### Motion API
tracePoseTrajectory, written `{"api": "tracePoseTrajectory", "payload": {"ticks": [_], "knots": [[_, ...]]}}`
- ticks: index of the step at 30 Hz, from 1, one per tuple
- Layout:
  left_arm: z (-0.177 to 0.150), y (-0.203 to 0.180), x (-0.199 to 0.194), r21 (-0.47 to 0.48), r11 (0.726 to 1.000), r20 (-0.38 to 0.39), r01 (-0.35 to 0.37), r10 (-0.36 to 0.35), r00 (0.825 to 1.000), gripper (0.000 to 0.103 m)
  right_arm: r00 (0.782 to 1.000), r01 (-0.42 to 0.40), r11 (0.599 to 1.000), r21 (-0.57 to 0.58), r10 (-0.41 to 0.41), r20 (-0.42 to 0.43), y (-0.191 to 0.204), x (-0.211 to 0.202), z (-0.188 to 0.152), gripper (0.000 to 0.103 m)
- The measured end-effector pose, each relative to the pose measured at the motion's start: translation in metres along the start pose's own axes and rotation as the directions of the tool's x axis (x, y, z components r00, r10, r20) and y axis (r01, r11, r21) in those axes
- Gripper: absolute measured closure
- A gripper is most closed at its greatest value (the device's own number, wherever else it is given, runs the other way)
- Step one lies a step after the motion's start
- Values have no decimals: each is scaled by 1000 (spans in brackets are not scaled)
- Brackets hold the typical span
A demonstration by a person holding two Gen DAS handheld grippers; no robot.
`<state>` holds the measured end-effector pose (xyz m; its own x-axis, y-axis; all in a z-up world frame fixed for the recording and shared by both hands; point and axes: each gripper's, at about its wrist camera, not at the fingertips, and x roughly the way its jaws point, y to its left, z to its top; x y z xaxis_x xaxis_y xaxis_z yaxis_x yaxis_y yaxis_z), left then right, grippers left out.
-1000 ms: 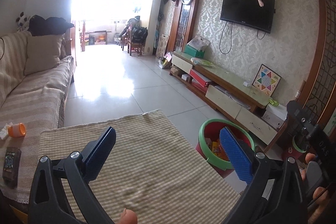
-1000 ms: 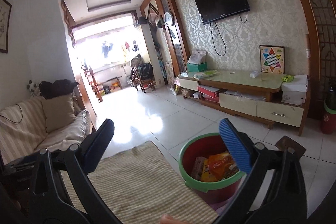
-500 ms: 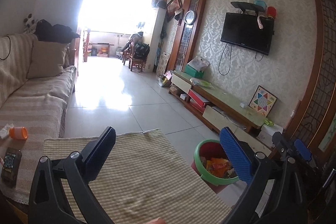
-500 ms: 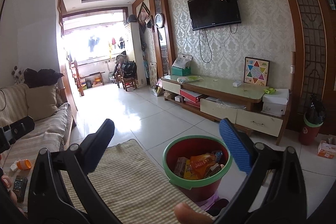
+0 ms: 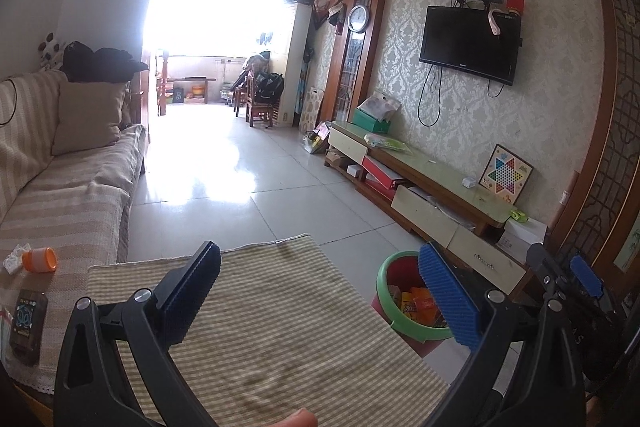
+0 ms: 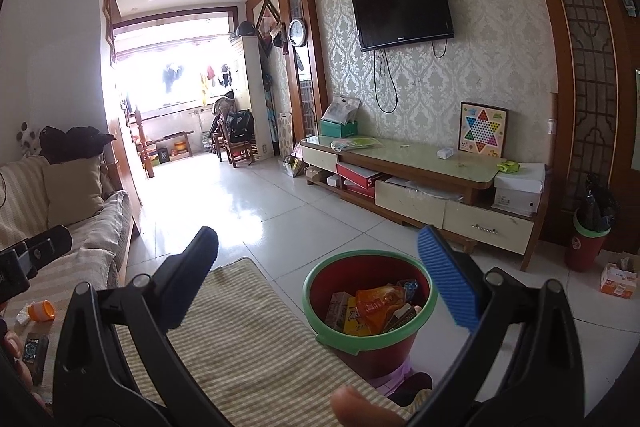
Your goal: Collect trash
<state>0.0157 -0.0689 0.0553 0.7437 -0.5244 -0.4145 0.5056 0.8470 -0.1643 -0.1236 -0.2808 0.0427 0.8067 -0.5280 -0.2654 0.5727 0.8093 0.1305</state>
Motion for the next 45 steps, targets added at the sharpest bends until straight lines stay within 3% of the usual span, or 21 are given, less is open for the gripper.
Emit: {"api": "tracePoseTrajectory", "payload": {"ticks": [24, 34, 45], "knots": [[-1, 6, 11, -12, 1000, -40, -9, 8, 999, 8, 1000, -1, 1000, -12, 1, -26, -1, 11, -7, 5], [-6, 0, 14, 45, 998, -36, -40, 41, 999, 8, 999, 6, 1000, -3, -6, -36, -3, 15, -11, 5], [-5, 4, 13, 30, 999, -42, -31, 32, 999, 8, 999, 5, 1000, -4, -5, -35, -3, 15, -11, 5]]}}
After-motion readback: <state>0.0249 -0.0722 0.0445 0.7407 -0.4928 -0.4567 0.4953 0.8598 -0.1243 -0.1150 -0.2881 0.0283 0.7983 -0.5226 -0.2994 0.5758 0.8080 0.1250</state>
